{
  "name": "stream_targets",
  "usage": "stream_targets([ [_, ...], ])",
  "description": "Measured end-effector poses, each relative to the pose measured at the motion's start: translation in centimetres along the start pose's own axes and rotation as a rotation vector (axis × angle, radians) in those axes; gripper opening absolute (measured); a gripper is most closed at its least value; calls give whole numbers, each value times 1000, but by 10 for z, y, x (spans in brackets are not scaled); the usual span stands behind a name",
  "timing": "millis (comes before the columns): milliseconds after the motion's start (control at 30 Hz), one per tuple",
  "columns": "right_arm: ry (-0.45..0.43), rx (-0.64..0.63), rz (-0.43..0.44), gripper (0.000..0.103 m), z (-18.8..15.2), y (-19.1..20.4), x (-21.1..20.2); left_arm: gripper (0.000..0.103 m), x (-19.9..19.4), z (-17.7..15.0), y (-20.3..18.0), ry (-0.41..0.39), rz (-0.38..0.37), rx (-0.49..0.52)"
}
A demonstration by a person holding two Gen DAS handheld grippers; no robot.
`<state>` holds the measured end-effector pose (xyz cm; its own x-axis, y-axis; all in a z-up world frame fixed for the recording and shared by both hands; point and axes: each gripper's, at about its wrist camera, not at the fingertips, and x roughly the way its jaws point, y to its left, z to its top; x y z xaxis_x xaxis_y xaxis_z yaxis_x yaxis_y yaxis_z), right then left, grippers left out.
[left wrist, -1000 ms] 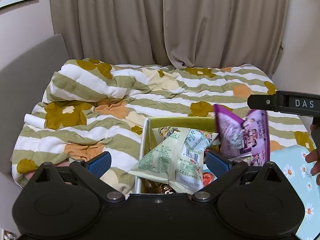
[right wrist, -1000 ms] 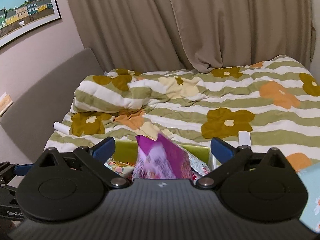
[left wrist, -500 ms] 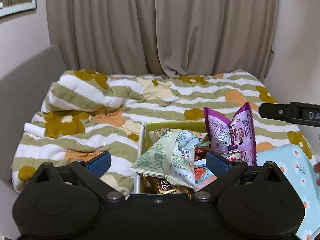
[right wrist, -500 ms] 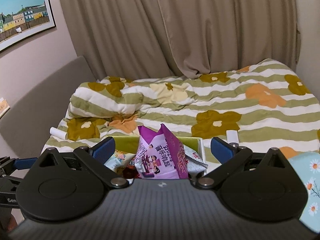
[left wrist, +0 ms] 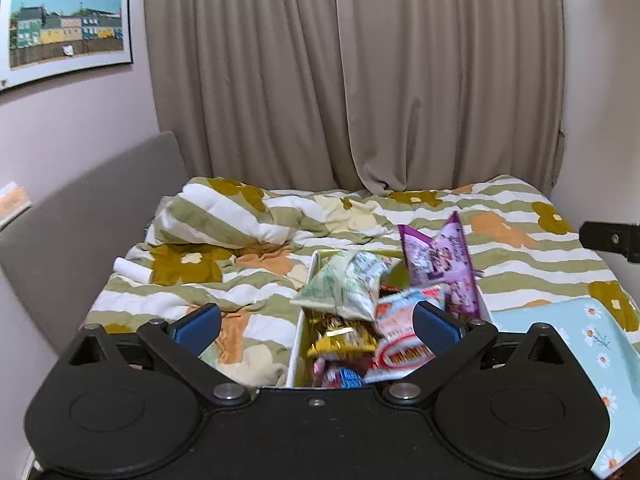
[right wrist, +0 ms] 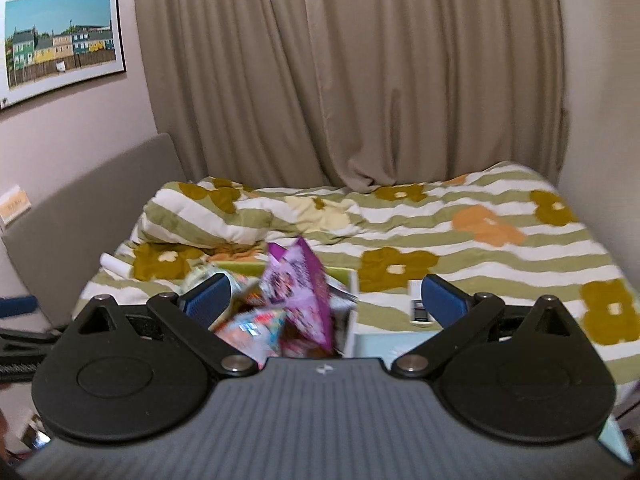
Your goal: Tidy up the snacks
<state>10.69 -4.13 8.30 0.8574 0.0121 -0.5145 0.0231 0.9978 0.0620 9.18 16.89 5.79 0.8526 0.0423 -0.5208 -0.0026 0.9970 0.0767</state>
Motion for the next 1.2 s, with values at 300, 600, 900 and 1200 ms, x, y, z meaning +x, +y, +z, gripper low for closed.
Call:
stream_targets([
  [300, 65, -27, -91, 103, -44, -25, -55, 103, -57, -28, -35, -63, -22, -11],
  [600, 142, -12, -136, 103, -87, -43, -87, 103, -78, -53, -59, -62, -61, 20],
  [900, 134, -2, -163, 103, -95, -52, -104, 103, -87, -65, -69, -62, -68, 46],
  [1200, 131, 1, -161, 103, -95, -53, -106, 103, -94, -69, -74, -70, -74, 51],
])
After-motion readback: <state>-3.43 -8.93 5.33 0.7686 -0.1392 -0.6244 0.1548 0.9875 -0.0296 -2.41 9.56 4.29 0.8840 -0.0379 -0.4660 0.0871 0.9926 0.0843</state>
